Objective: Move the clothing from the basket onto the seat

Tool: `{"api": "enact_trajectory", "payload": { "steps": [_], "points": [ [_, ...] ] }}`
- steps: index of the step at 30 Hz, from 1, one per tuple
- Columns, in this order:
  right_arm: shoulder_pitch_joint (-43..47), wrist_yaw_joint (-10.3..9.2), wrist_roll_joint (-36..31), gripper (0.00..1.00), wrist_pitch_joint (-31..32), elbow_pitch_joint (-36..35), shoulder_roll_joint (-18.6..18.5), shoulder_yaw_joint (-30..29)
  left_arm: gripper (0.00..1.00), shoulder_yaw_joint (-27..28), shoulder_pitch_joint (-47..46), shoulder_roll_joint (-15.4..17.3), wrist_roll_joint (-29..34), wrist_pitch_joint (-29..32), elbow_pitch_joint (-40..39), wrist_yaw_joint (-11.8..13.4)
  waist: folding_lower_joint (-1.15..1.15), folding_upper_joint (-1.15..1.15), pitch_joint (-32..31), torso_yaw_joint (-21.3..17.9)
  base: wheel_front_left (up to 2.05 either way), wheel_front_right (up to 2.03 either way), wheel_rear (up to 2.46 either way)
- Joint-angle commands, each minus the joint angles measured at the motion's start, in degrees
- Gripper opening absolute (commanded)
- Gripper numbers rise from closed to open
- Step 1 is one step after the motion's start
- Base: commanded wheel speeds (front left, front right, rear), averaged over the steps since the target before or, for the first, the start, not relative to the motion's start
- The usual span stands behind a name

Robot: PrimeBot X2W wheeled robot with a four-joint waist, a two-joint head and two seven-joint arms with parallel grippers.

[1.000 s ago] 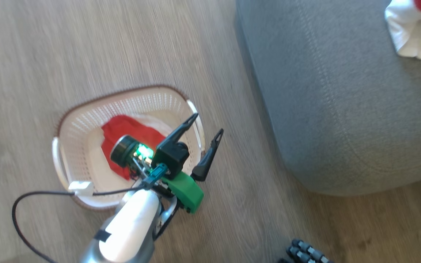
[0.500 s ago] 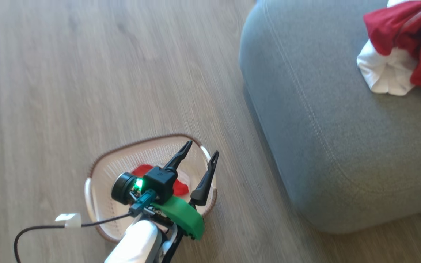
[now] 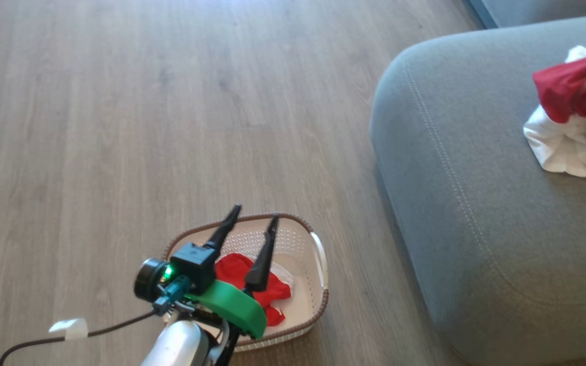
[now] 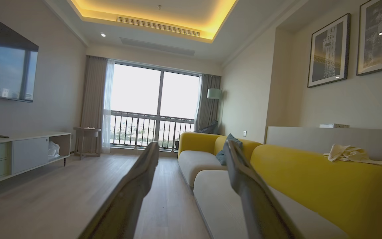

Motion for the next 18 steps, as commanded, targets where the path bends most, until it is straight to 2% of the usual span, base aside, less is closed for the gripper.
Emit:
{"api": "enact_trajectory", "payload": {
  "steps": [1,5,9,14,18],
  "points": [
    [1.1,-0.02,0.7,1.00,-0.4,-3.2,0.7,0.0,1.00,2.5,-0.8,-0.2,-0.2,-0.3,-2.2,0.5,0.01,-0.01,-0.6,1.0,0.00,0.00,0.00],
    [7.2,-0.02,1.2,1.00,-0.4,-9.3,3.6,-0.8,1.00,4.4,-0.3,-0.2,-0.4,-0.3,-2.9,0.9,0.01,-0.01,-1.2,2.7,0.00,0.00,0.00],
    [13.3,-0.02,3.2,1.00,-0.4,-13.3,8.2,-2.0,1.00,6.3,0.1,-0.2,-0.9,-0.3,-3.7,1.3,0.01,-0.01,-1.6,4.6,0.00,0.00,0.00],
    [19.6,-0.02,6.2,1.00,-0.4,-15.1,13.7,-2.2,1.00,8.3,0.7,-0.2,-0.9,-0.3,-3.7,2.3,0.01,-0.01,-2.2,7.3,0.00,0.00,0.00],
    [23.2,-0.02,6.2,1.00,-0.4,-14.9,15.8,-1.1,1.00,9.7,1.2,-0.2,-1.3,-0.3,-3.6,3.3,0.01,-0.01,-2.5,8.8,0.00,0.00,0.00]
  ]
}}
